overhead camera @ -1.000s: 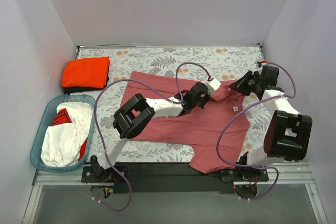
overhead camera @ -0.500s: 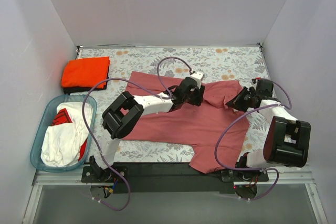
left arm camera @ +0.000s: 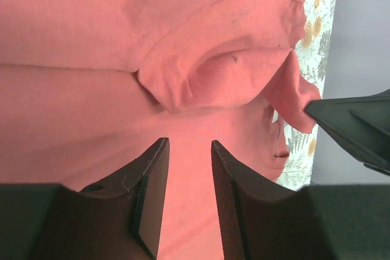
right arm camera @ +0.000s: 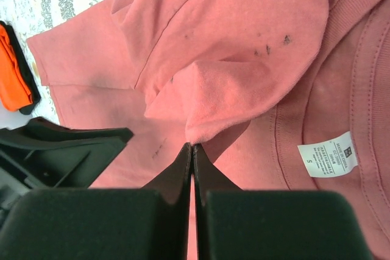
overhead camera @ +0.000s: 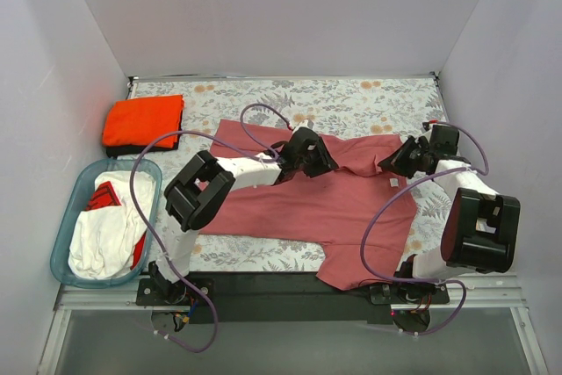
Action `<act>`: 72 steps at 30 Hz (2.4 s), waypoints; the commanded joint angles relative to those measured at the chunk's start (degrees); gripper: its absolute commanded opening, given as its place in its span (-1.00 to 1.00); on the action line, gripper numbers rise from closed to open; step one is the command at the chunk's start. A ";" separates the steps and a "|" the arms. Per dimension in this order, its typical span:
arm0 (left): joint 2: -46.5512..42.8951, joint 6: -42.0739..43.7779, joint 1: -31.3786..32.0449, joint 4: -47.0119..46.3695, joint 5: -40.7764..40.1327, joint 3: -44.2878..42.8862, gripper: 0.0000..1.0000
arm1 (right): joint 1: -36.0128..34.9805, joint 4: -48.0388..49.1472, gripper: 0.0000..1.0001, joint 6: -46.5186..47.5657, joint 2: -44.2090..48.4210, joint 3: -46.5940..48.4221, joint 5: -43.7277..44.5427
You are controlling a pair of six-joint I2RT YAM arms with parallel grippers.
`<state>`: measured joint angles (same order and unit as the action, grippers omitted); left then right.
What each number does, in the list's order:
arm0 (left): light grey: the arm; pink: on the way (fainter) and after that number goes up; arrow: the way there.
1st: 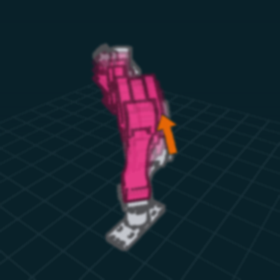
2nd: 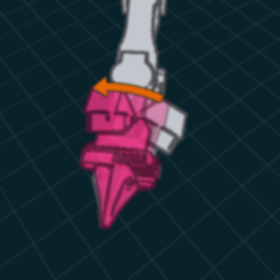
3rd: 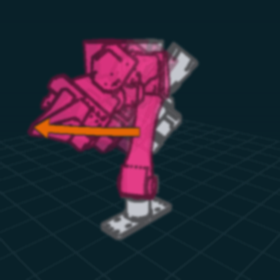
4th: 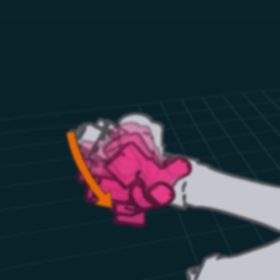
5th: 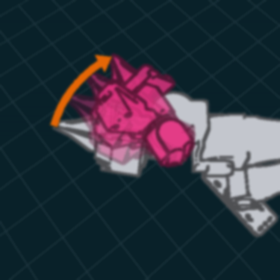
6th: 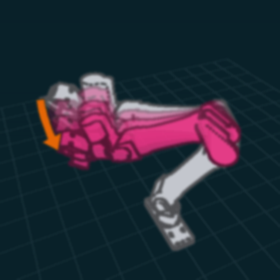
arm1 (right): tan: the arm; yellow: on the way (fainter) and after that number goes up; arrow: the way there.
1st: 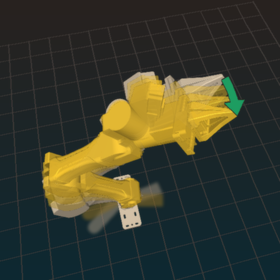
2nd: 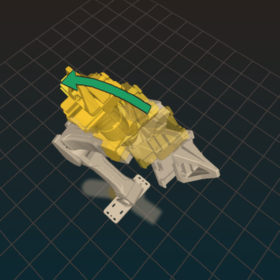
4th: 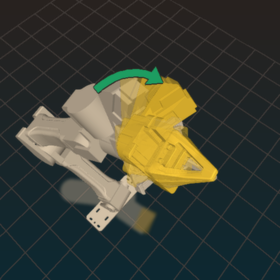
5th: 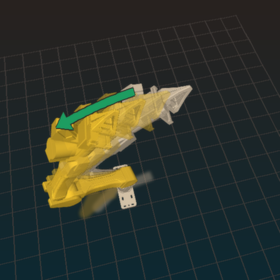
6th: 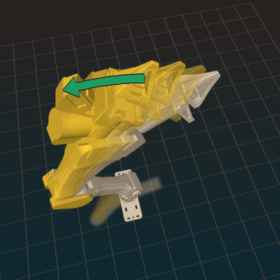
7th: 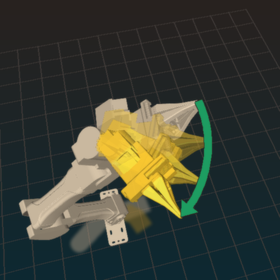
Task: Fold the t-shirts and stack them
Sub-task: Fold the tshirt
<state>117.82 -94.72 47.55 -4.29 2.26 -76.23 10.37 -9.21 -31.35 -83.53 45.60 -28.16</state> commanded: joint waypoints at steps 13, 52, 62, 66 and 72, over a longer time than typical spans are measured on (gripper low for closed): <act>5.23 -4.87 0.61 -4.75 -1.47 -1.99 -0.34 | 0.00 4.11 -0.97 -1.87 -2.25 3.00 -2.51; 11.82 -6.45 1.67 -14.69 -6.57 -6.92 -0.30 | -0.09 12.11 -0.97 -7.49 -13.24 10.21 -5.06; 13.22 -5.04 2.55 -15.04 -6.39 -8.85 -0.41 | -0.09 12.46 -0.97 -7.84 -13.68 10.21 -5.50; 13.66 -4.95 2.55 -15.22 -6.39 -8.68 -0.43 | 0.00 12.64 -0.97 -7.85 -13.68 10.12 -5.76; 13.84 -4.95 2.72 -15.04 -5.69 -8.15 -0.54 | 0.00 12.64 -0.97 -7.93 -12.80 9.59 -5.76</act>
<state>132.25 -100.51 50.02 -19.42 -3.57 -83.33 10.37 1.52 -38.89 -96.90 53.80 -32.86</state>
